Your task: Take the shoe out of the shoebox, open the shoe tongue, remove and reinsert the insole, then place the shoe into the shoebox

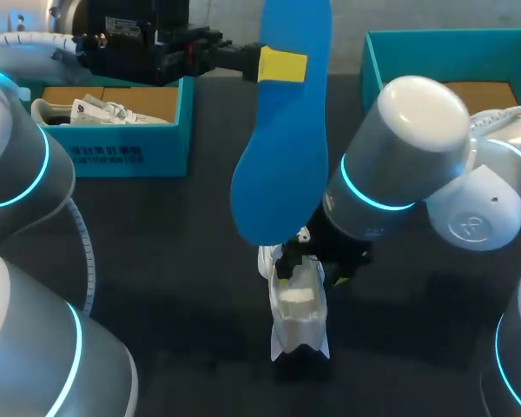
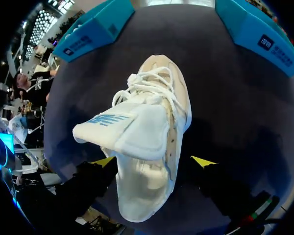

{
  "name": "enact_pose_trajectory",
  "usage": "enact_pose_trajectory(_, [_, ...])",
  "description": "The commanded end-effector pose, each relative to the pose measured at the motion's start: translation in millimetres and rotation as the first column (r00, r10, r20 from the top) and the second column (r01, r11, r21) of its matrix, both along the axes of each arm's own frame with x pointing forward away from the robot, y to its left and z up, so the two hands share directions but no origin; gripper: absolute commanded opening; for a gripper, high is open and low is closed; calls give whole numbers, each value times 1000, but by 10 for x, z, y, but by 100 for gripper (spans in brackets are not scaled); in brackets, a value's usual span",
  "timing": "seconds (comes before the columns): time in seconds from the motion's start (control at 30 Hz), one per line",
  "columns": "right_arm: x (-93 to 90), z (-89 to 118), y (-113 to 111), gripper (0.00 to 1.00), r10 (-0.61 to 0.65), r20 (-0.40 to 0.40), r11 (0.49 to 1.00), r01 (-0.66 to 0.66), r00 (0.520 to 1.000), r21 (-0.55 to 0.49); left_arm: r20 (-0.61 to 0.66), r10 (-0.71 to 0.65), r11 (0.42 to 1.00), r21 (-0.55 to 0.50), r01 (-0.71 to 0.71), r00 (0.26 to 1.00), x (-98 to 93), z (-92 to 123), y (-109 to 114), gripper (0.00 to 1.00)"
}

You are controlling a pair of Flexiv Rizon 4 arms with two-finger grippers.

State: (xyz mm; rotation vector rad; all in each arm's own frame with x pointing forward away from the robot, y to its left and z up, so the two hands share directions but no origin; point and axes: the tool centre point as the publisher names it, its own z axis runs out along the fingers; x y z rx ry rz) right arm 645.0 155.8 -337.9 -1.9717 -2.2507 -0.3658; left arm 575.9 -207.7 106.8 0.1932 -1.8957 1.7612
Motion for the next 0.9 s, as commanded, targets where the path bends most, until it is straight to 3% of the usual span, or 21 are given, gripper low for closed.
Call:
enact_pose_trajectory(0.03, [-47,49,-151,100,0,5,1000,0,1000,29,0,-1,1000,3,1,1000,4,0,-11,0])
enact_pose_trajectory(0.33, [-47,49,-151,100,0,5,1000,0,1000,29,0,-1,1000,3,1,1000,4,0,-11,0])
enact_pose_trajectory(0.4, [-6,157,-241,100,-35,29,994,31,999,107,0,-1,1000,3,1,1000,4,0,-11,0])
enact_pose_trajectory(0.63, [91,539,-446,100,-125,13,976,120,992,183,0,-1,1000,3,1,1000,4,0,-11,0])
enact_pose_trajectory(0.9, [163,723,-580,100,-118,-39,935,124,992,331,0,-1,1000,3,1,1000,4,0,-11,0])
